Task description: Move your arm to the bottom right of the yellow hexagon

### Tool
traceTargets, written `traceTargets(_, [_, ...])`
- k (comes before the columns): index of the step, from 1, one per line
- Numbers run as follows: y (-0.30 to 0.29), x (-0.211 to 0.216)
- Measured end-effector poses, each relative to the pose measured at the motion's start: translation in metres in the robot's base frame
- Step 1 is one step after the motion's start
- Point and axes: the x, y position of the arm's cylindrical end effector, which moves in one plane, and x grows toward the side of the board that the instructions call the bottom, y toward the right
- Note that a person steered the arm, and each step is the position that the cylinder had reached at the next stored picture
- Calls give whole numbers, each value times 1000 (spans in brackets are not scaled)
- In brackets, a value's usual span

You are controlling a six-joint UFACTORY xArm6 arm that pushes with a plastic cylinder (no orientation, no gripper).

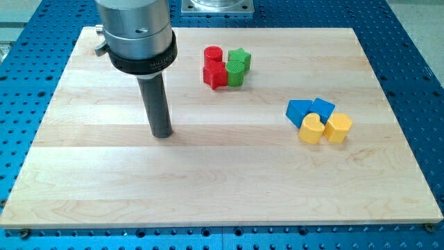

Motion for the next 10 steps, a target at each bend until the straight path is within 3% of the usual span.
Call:
traceTargets(3, [2,4])
traceTargets(4, [90,25])
traceTargets(6, [196,41])
traceTargets(7, [286,52])
traceTargets(8, [325,52])
traceTargets(10, [328,40])
